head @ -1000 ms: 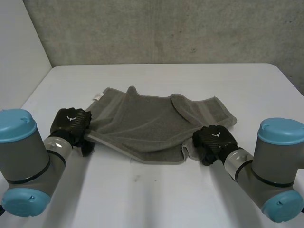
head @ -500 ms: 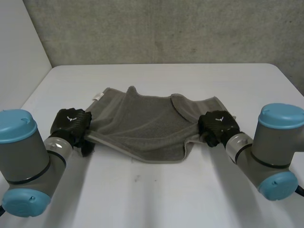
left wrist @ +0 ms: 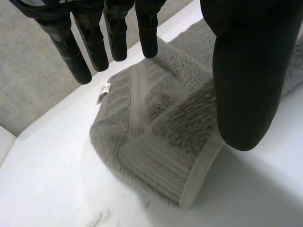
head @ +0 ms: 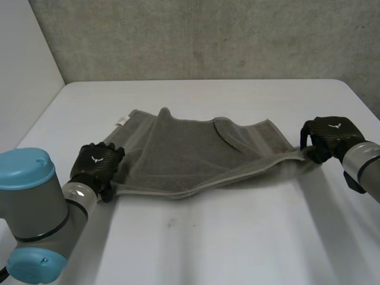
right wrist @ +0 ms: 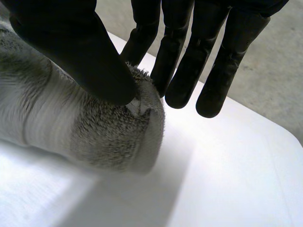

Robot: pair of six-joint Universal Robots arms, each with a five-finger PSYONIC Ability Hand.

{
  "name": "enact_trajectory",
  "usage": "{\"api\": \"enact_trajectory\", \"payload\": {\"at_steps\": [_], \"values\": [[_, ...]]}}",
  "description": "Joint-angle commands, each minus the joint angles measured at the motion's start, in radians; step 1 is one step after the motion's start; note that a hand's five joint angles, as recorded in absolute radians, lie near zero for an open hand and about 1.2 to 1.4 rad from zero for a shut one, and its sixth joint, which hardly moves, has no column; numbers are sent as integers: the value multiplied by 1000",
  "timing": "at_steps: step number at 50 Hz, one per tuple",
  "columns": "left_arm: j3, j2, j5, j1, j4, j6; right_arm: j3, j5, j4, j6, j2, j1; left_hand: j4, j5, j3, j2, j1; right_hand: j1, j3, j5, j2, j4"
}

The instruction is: Fold the towel.

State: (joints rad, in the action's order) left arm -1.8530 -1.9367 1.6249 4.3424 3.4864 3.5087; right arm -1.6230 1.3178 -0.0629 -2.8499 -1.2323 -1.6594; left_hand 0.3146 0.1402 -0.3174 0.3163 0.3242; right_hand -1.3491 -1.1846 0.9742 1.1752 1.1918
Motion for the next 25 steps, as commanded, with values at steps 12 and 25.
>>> {"api": "enact_trajectory", "payload": {"at_steps": [12,25], "values": [[-8,-58,6,8,29,-4,-8,29,-114,-14,13,112,46,46,-43,44,36,-47,-212,248,221,204],[-14,-71,9,-15,59,-10,-18,29,-117,-14,37,113,336,336,-334,335,327,-47,-212,248,221,204]]}}
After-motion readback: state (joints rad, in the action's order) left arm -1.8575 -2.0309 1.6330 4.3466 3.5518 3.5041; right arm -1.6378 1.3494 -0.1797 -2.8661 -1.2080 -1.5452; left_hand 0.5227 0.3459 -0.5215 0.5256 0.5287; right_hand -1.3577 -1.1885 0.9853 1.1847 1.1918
